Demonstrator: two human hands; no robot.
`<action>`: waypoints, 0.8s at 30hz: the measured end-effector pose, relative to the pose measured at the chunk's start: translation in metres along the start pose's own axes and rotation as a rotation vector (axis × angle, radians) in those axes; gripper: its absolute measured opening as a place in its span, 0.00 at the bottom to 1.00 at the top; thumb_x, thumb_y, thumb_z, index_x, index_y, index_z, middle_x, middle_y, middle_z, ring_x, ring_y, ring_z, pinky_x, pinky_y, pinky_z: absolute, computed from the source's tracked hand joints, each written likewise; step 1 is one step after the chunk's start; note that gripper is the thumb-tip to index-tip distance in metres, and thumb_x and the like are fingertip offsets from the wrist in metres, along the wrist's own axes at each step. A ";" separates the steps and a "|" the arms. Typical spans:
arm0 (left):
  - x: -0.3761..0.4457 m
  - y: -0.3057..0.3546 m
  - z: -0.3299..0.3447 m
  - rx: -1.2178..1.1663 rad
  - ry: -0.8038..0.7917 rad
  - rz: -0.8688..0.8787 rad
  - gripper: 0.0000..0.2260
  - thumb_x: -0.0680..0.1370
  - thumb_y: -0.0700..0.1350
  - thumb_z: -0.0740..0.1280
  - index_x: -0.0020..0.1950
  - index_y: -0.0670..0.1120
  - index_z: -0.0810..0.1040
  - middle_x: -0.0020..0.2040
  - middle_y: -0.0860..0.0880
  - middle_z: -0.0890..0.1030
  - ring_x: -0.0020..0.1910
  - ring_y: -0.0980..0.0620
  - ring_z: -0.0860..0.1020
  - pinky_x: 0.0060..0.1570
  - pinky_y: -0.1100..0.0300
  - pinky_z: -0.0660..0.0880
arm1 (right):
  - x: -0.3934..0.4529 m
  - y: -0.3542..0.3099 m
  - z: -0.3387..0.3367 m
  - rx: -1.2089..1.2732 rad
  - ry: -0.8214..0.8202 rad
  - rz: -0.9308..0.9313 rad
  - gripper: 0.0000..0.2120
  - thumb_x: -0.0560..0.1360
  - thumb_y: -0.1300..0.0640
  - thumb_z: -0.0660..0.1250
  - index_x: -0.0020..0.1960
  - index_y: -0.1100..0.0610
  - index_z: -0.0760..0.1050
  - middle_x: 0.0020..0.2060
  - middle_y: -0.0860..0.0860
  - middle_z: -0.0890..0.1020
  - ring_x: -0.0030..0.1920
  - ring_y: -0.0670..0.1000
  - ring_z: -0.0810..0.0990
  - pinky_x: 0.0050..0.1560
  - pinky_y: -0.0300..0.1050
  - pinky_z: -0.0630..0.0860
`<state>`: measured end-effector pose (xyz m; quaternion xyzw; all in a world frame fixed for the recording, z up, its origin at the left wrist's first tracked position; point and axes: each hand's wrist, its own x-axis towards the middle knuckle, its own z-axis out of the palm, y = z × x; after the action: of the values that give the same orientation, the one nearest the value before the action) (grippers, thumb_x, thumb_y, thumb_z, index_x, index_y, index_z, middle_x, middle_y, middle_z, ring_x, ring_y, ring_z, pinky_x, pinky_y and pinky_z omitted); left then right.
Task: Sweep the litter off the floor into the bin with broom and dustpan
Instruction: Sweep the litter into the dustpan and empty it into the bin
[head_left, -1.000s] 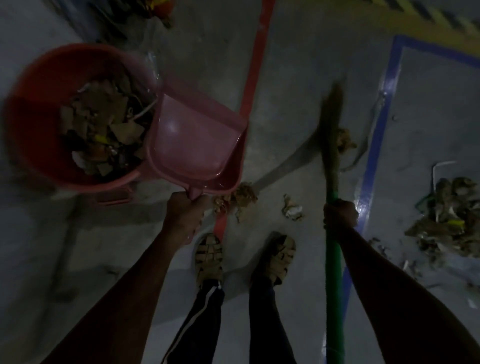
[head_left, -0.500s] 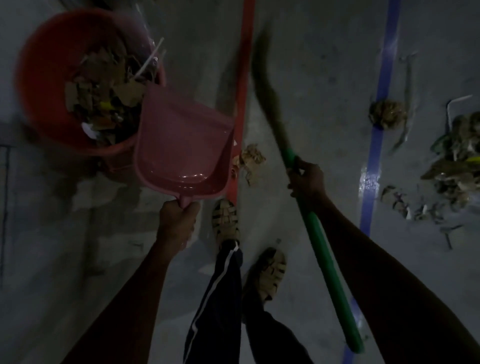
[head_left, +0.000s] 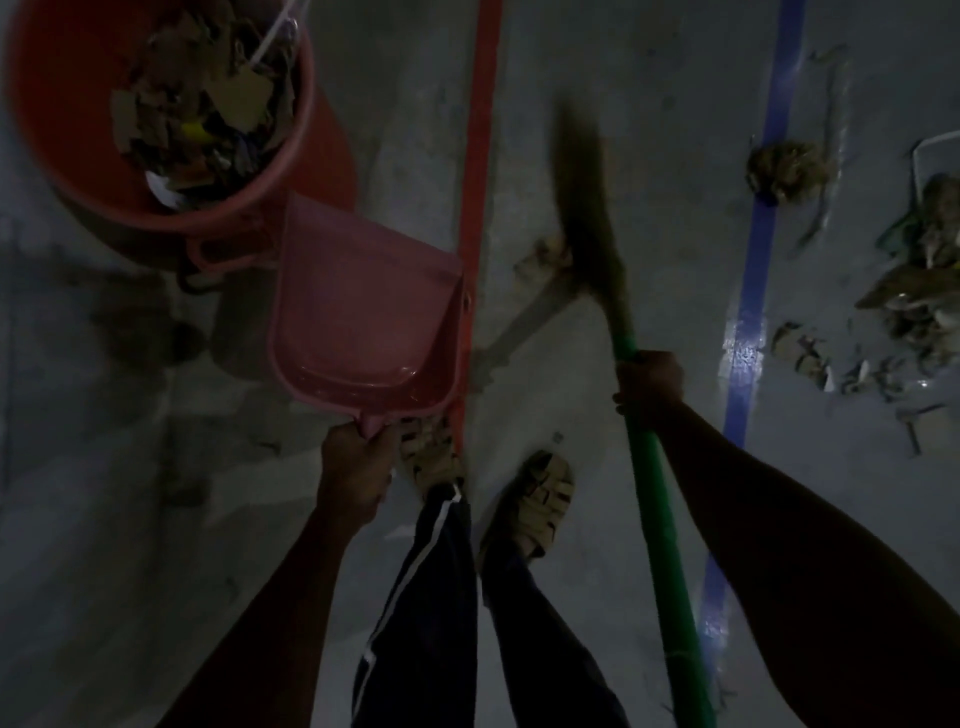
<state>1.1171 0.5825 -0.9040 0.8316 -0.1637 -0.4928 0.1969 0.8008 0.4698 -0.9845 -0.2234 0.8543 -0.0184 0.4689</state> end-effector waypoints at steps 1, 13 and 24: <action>-0.001 -0.003 0.001 -0.010 0.001 0.003 0.18 0.79 0.44 0.68 0.31 0.44 0.69 0.25 0.47 0.69 0.20 0.53 0.66 0.19 0.66 0.60 | 0.006 0.010 -0.012 -0.004 0.050 0.017 0.13 0.75 0.62 0.68 0.58 0.65 0.79 0.39 0.61 0.82 0.36 0.61 0.84 0.36 0.55 0.84; 0.001 -0.041 -0.017 -0.080 0.036 -0.062 0.19 0.77 0.44 0.66 0.28 0.49 0.66 0.26 0.45 0.68 0.18 0.52 0.65 0.23 0.65 0.62 | -0.027 0.074 -0.013 -0.221 0.214 -0.461 0.16 0.75 0.45 0.57 0.56 0.54 0.72 0.44 0.57 0.81 0.39 0.59 0.82 0.38 0.58 0.82; -0.003 -0.069 -0.024 -0.062 0.042 -0.115 0.21 0.80 0.45 0.65 0.29 0.48 0.62 0.24 0.47 0.64 0.17 0.53 0.63 0.24 0.66 0.60 | -0.059 0.076 0.103 -0.601 -0.294 -0.623 0.18 0.80 0.55 0.63 0.69 0.57 0.71 0.53 0.58 0.79 0.51 0.58 0.79 0.45 0.47 0.75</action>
<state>1.1418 0.6482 -0.9251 0.8434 -0.0959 -0.4905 0.1973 0.8836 0.5805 -1.0135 -0.5962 0.6381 0.1219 0.4717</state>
